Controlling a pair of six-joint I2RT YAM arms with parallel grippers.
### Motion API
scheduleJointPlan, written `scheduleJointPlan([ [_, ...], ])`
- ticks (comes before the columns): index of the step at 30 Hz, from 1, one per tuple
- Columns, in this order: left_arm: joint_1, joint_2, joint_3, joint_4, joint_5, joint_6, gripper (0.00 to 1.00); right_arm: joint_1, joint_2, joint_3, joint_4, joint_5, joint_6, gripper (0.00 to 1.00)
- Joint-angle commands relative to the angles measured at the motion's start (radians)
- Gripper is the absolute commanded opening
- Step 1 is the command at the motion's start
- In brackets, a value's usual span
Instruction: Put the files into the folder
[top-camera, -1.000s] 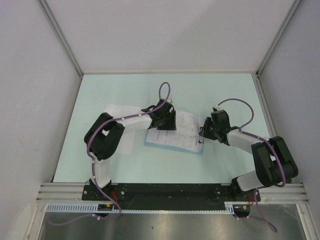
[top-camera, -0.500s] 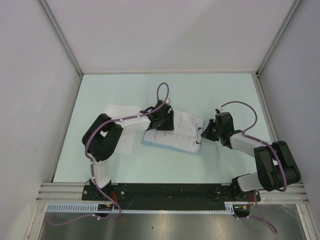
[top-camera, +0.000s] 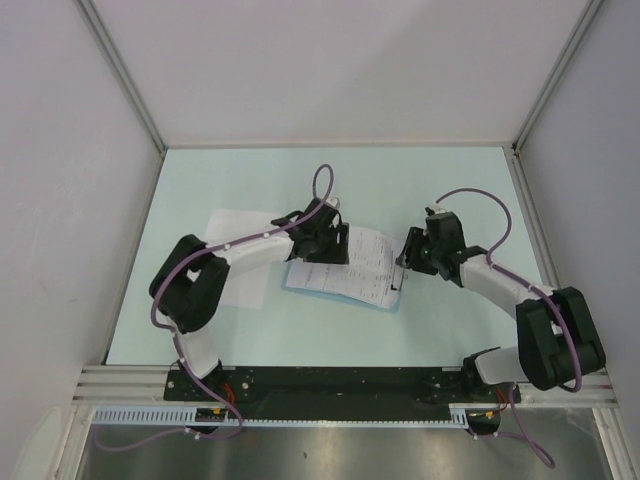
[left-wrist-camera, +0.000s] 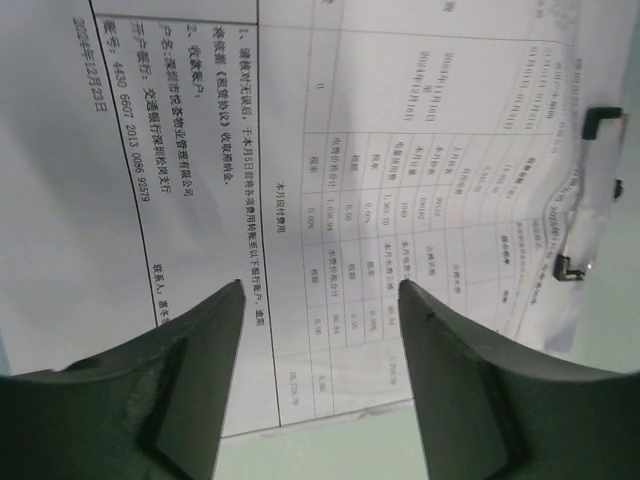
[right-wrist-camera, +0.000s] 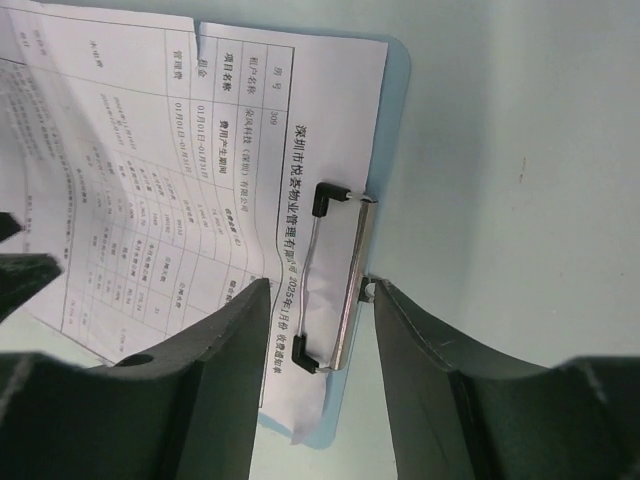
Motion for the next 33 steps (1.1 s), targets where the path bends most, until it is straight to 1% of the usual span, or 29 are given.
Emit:
scheduleJointPlan([
  [1, 0.034, -0.086, 0.085, -0.039, 0.051, 0.073, 0.79, 0.063, 0.057, 0.094, -0.128, 0.11, 0.026, 0.52],
  [2, 0.048, -0.071, 0.1, -0.08, 0.049, 0.086, 0.81, 0.08, 0.07, 0.121, -0.15, 0.181, 0.044, 0.53],
  [5, 0.068, -0.042, 0.14, -0.111, 0.068, 0.121, 0.81, 0.136, 0.105, 0.14, -0.194, 0.26, 0.092, 0.56],
  [6, 0.066, -0.037, 0.142, -0.107, 0.074, 0.121, 0.79, 0.14, 0.117, 0.14, -0.202, 0.266, 0.13, 0.54],
  [8, 0.068, -0.022, 0.142, -0.075, 0.106, 0.112, 0.78, 0.144, 0.131, 0.14, -0.197, 0.288, 0.151, 0.48],
  [9, 0.068, 0.0, 0.146, -0.067, 0.117, 0.1, 0.75, 0.147, 0.137, 0.14, -0.19, 0.293, 0.155, 0.46],
  [12, 0.068, 0.061, 0.177, -0.059, 0.141, 0.084, 0.7, 0.159, 0.159, 0.146, -0.17, 0.285, 0.147, 0.47],
  [18, 0.068, 0.109, 0.185, -0.052, 0.085, 0.069, 0.68, 0.181, 0.209, 0.158, -0.154, 0.282, 0.13, 0.48],
  [27, 0.068, 0.127, 0.127, -0.033, 0.04, 0.064, 0.65, 0.192, 0.225, 0.189, -0.162, 0.303, 0.121, 0.47],
  [31, 0.068, 0.129, 0.105, -0.016, 0.04, 0.06, 0.65, 0.224, 0.223, 0.212, -0.18, 0.357, 0.104, 0.42],
  [32, 0.068, 0.127, 0.1, -0.015, 0.04, 0.06, 0.65, 0.23, 0.22, 0.221, -0.193, 0.366, 0.101, 0.37],
  [33, 0.068, 0.127, 0.096, -0.015, 0.039, 0.058, 0.65, 0.23, 0.219, 0.223, -0.194, 0.372, 0.096, 0.36],
])
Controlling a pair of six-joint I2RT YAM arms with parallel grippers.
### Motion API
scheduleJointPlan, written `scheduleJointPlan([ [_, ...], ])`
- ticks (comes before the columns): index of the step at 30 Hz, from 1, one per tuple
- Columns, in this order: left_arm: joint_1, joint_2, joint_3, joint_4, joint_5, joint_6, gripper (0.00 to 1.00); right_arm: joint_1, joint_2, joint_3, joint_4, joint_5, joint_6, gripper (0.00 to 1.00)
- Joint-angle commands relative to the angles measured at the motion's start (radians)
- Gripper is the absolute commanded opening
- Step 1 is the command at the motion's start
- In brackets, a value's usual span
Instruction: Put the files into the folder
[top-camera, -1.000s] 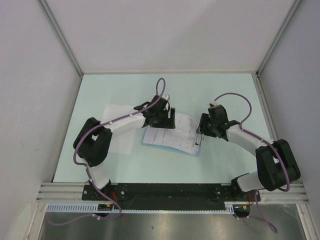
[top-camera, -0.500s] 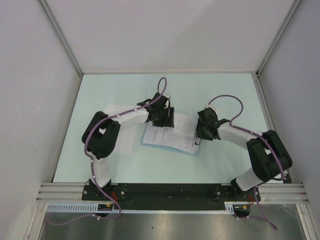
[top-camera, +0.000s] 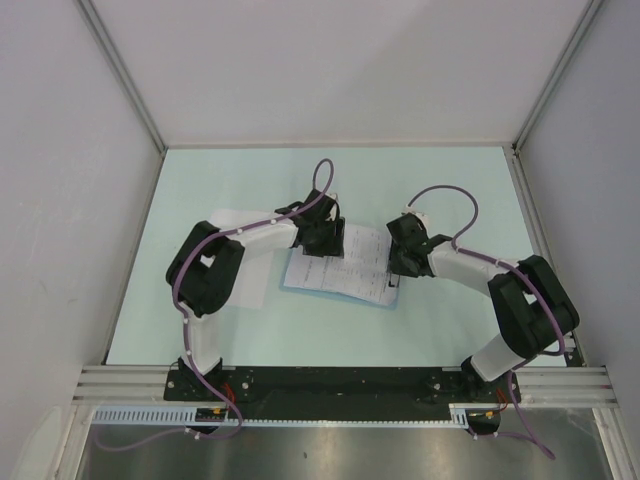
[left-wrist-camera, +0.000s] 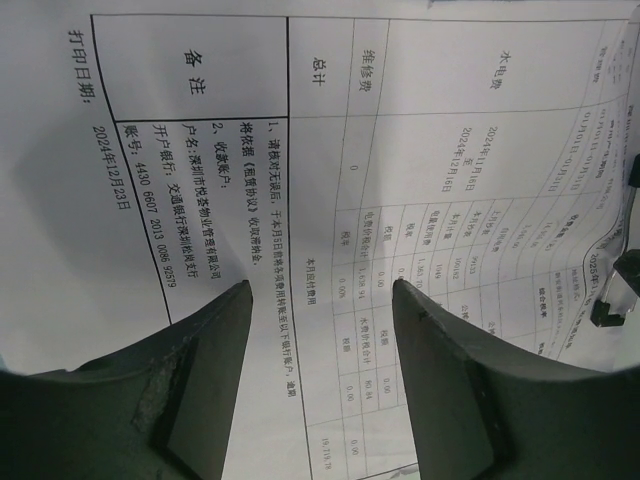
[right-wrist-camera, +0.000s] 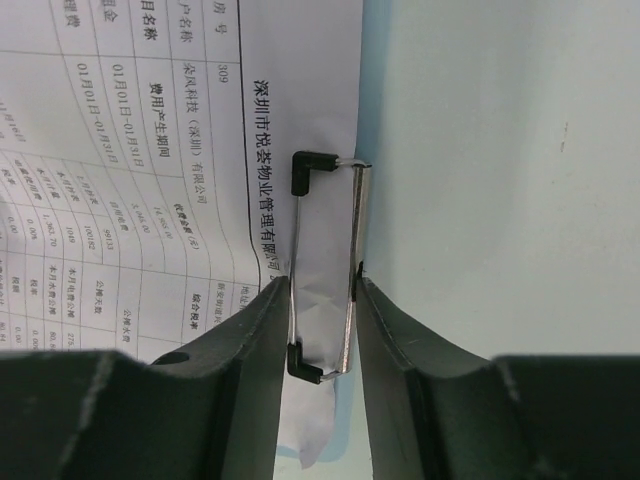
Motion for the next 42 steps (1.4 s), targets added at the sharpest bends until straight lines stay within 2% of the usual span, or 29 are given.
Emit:
scheduleJointPlan([
  [1, -0.002, 0.001, -0.024, 0.031, -0.015, -0.011, 0.65, 0.024, -0.003, 0.05, -0.019, 0.073, -0.019, 0.36],
  [12, -0.004, -0.007, -0.041, 0.038, -0.014, -0.008, 0.64, 0.023, 0.044, 0.069, 0.006, 0.053, -0.047, 0.45],
  [24, -0.004, -0.048, -0.041, 0.021, -0.021, -0.01, 0.64, 0.03, 0.095, 0.074, -0.034, 0.082, -0.009, 0.38],
  [32, -0.005, -0.118, 0.0, -0.005, -0.017, -0.024, 0.68, 0.039, 0.121, 0.073, -0.083, 0.121, 0.021, 0.39],
  [36, -0.005, -0.102, 0.006, 0.007, -0.02, -0.043, 0.69, 0.049, 0.13, 0.07, -0.095, 0.142, 0.031, 0.4],
  [40, -0.005, -0.076, 0.002, 0.021, -0.014, -0.054, 0.69, 0.046, 0.093, 0.066, -0.096, 0.15, 0.013, 0.47],
  [42, -0.004, -0.061, 0.002, 0.015, -0.03, -0.051, 0.69, 0.046, 0.07, 0.066, -0.085, 0.136, -0.008, 0.55],
])
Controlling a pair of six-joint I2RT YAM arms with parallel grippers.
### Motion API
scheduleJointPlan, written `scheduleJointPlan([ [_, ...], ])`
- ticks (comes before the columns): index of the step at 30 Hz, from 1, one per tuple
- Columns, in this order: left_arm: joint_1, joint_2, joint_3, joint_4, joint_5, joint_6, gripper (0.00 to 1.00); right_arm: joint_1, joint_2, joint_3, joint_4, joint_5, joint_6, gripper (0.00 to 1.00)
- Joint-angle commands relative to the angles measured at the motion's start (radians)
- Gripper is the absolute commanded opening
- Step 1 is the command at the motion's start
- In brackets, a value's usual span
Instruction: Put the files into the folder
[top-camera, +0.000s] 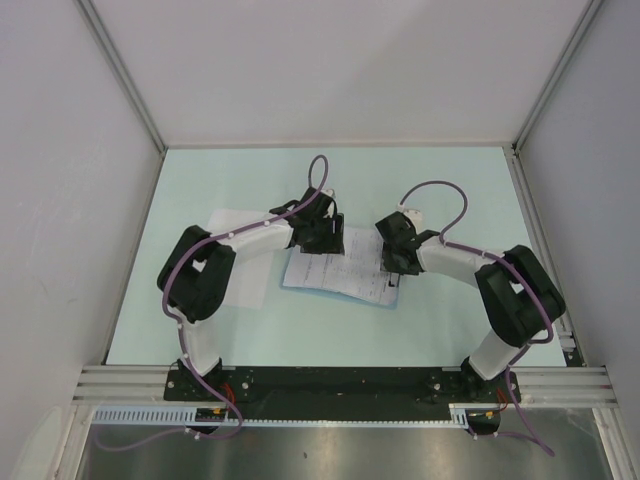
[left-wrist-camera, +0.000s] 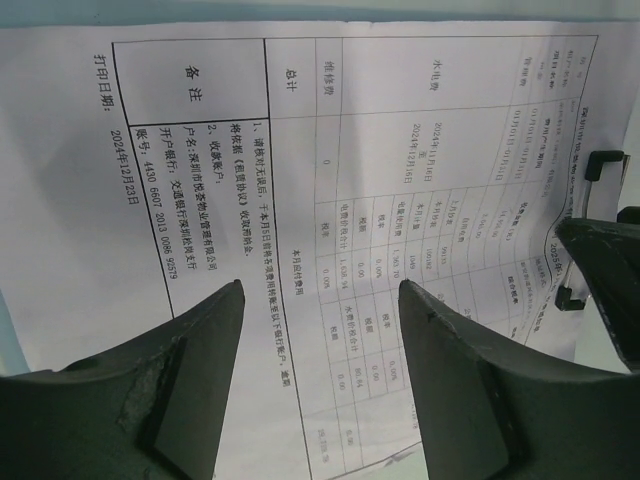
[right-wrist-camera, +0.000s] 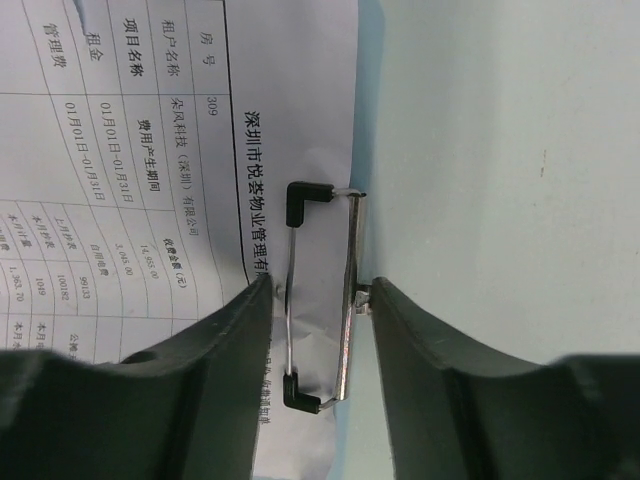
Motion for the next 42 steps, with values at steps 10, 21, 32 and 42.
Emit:
scheduleJointPlan([
  [10, -0.005, -0.03, -0.006, 0.025, -0.028, -0.019, 0.69, -0.01, -0.087, -0.011, 0.012, -0.055, -0.052, 0.59],
  [21, -0.006, -0.024, -0.007, 0.033, -0.011, -0.017, 0.69, -0.032, -0.127, -0.013, -0.008, -0.063, -0.074, 0.72],
  [32, -0.008, -0.028, -0.012, 0.028, -0.015, -0.013, 0.69, -0.033, -0.061, -0.022, 0.042, -0.097, -0.052, 0.56],
  [42, -0.009, -0.03, -0.012, 0.031, -0.006, -0.011, 0.69, -0.042, -0.046, -0.054, 0.076, -0.106, -0.051, 0.52],
])
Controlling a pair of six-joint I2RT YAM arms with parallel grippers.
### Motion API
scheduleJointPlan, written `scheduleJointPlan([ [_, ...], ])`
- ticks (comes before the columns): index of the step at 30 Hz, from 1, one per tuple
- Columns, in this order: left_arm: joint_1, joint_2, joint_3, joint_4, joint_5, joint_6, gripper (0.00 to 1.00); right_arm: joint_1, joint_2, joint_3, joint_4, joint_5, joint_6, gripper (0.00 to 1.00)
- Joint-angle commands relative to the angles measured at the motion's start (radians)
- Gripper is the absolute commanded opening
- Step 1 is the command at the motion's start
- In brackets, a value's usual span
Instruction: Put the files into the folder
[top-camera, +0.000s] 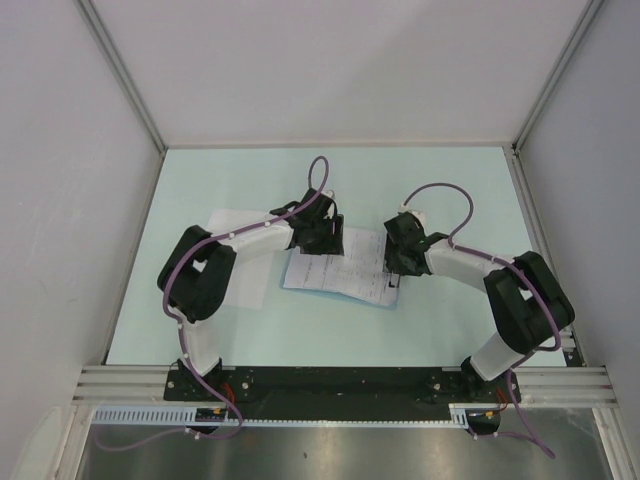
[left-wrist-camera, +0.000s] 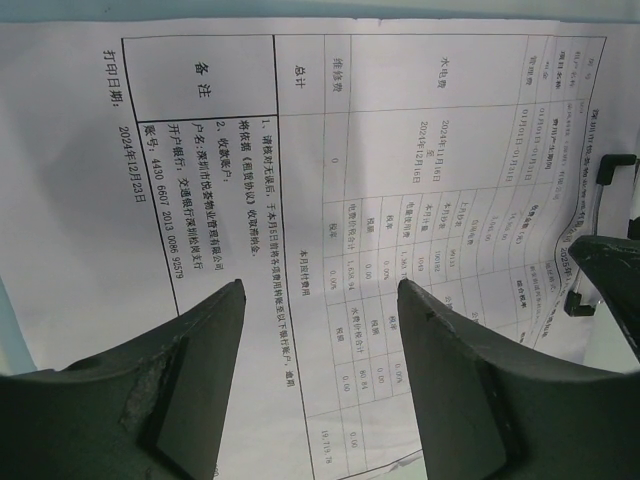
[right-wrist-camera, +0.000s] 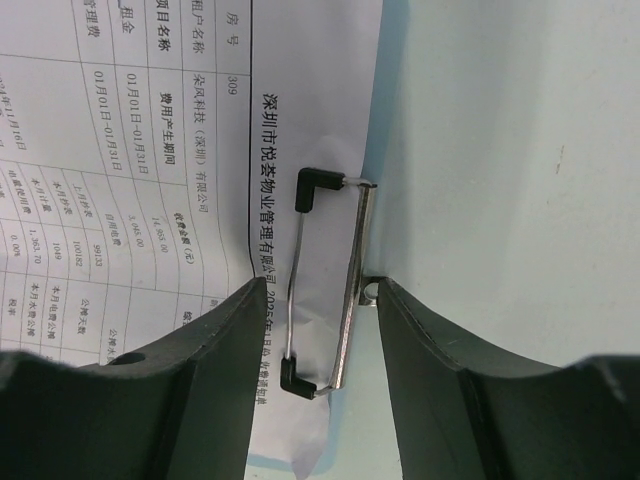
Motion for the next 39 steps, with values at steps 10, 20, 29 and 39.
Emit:
scheduleJointPlan([
  [10, -0.01, -0.007, 0.024, 0.016, 0.002, -0.03, 0.69, -0.005, 0.044, -0.013, 0.033, 0.042, 0.023, 0.44],
  [20, -0.008, 0.036, 0.011, 0.013, -0.038, -0.05, 0.69, -0.016, 0.027, -0.077, 0.083, 0.012, 0.041, 0.16],
  [29, 0.006, 0.056, -0.016, -0.004, -0.11, -0.065, 0.69, -0.053, -0.018, -0.152, 0.206, -0.088, 0.018, 0.0],
  [39, 0.032, 0.075, -0.053, -0.036, -0.139, -0.084, 0.69, -0.125, -0.035, -0.258, 0.363, -0.267, 0.015, 0.0],
])
